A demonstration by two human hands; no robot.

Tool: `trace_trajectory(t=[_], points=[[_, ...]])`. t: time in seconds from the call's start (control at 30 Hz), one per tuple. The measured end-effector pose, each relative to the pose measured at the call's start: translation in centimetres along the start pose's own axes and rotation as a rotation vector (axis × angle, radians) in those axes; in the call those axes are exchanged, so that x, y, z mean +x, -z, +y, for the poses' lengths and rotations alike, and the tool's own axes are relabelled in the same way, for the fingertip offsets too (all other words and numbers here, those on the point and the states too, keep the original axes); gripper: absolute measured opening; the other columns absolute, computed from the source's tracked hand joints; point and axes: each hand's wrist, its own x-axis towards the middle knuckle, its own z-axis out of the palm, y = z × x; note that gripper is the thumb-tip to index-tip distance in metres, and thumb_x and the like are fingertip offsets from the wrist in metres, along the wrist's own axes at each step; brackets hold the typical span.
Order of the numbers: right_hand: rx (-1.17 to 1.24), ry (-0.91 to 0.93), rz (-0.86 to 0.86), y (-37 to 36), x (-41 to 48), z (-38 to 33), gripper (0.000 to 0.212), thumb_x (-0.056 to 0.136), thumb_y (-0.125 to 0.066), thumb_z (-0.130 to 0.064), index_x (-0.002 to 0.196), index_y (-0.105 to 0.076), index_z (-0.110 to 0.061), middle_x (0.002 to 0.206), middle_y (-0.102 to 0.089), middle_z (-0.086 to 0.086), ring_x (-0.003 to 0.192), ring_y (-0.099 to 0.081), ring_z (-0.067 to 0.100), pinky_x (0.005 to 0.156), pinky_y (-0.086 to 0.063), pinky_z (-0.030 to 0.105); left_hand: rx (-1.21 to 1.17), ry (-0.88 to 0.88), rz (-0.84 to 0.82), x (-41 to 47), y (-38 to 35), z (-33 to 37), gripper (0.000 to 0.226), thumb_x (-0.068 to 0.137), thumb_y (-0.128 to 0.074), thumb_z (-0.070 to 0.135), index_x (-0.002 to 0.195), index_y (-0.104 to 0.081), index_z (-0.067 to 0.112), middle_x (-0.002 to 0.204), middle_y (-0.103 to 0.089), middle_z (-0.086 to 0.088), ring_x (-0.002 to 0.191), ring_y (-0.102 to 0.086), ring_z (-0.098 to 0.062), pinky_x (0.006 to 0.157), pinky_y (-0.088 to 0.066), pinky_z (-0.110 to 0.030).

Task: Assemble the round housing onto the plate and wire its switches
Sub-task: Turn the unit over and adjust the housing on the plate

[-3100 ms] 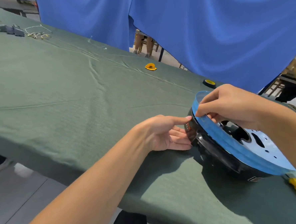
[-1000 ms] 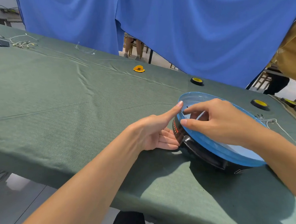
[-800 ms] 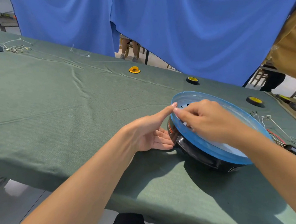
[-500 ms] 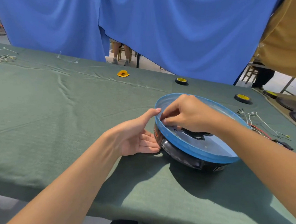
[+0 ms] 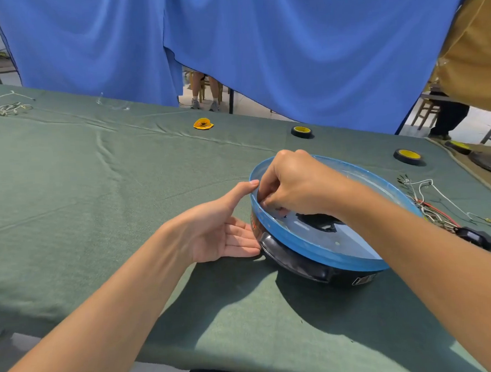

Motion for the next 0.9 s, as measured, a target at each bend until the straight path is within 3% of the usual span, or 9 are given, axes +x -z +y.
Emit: trace_trajectory(t=[0.13,0.23,0.33,0.43,0.57,0.7,0.83,0.9], points=[[0.057,-0.006,-0.072,0.2,0.0,0.0,0.019,0.079,-0.071,-0.002,0.073,-0.078,-0.019,0.063,-0.072,0.0,0.058,-0.069,0.01,0.061,-0.059,0.025,0.01,0.005,-0.009,-0.1,0.0,0.1,0.087,0.065,-0.077,0.064,0.108,-0.059,-0.01,0.082,-0.068,-0.019,0.066,-0.069,-0.027,0.072,-0.063,-0.037],[-0.025,0.036,-0.063,0.5,0.3,-0.1,0.023,0.078,-0.068,0.002,0.08,-0.08,-0.017,0.069,-0.073,0.0,0.065,-0.069,0.013,0.065,-0.061,0.035,0.0,0.002,-0.025,-0.2,0.0,0.1,0.097,0.054,-0.08,0.063,0.112,-0.059,-0.011,0.083,-0.068,-0.019,0.068,-0.067,-0.027,0.075,-0.062,-0.038],[-0.004,0.032,-0.062,0.4,0.1,0.2,0.021,0.081,-0.068,0.0,0.082,-0.079,-0.017,0.07,-0.073,-0.001,0.063,-0.07,0.011,0.065,-0.061,0.031,-0.005,0.007,-0.043,0.0,0.1,0.1,0.088,0.063,-0.078,0.064,0.108,-0.058,-0.009,0.071,-0.065,-0.015,0.061,-0.065,-0.025,0.075,-0.062,-0.038],[0.009,0.025,-0.1,0.4,-0.1,0.1,0.02,0.081,-0.065,0.0,0.076,-0.078,-0.015,0.064,-0.072,0.003,0.057,-0.069,0.01,0.064,-0.06,0.028,-0.005,0.013,-0.041,0.1,0.2,0.1,0.086,0.063,-0.078,0.065,0.104,-0.057,-0.008,0.066,-0.064,-0.013,0.058,-0.066,-0.025,0.077,-0.062,-0.039],[-0.124,0.061,-0.099,0.6,0.2,-0.7,0.021,0.073,-0.062,0.002,0.067,-0.075,-0.013,0.063,-0.069,0.006,0.066,-0.066,0.019,0.058,-0.057,0.034,-0.01,0.012,-0.057,0.1,0.2,0.0,0.098,0.048,-0.083,0.064,0.108,-0.057,-0.009,0.069,-0.066,-0.015,0.06,-0.067,-0.025,0.075,-0.062,-0.039],[-0.123,0.048,-0.111,0.6,0.4,-0.7,0.03,0.074,-0.063,0.004,0.056,-0.067,-0.019,0.06,-0.067,0.005,0.063,-0.067,0.021,0.056,-0.056,0.032,-0.031,0.005,-0.064,0.2,0.4,0.0,0.102,0.05,-0.085,0.063,0.114,-0.054,-0.011,0.067,-0.065,-0.015,0.059,-0.066,-0.026,0.075,-0.061,-0.04],[-0.142,0.038,-0.092,0.4,0.8,-0.5,0.014,0.075,-0.068,-0.002,0.067,-0.075,-0.011,0.063,-0.07,0.008,0.063,-0.069,0.021,0.059,-0.061,0.038,-0.033,0.004,-0.07,0.1,0.4,0.1,0.104,0.043,-0.086,0.061,0.111,-0.056,-0.012,0.07,-0.065,-0.016,0.059,-0.066,-0.026,0.068,-0.062,-0.038],[-0.119,0.027,-0.108,0.3,0.9,-0.3,0.011,0.079,-0.069,-0.008,0.071,-0.076,-0.01,0.063,-0.071,0.006,0.058,-0.069,0.016,0.059,-0.061,0.035,-0.042,0.01,-0.067,0.0,0.3,0.1,0.103,0.042,-0.087,0.06,0.11,-0.057,-0.012,0.073,-0.065,-0.016,0.06,-0.066,-0.026,0.065,-0.061,-0.037]])
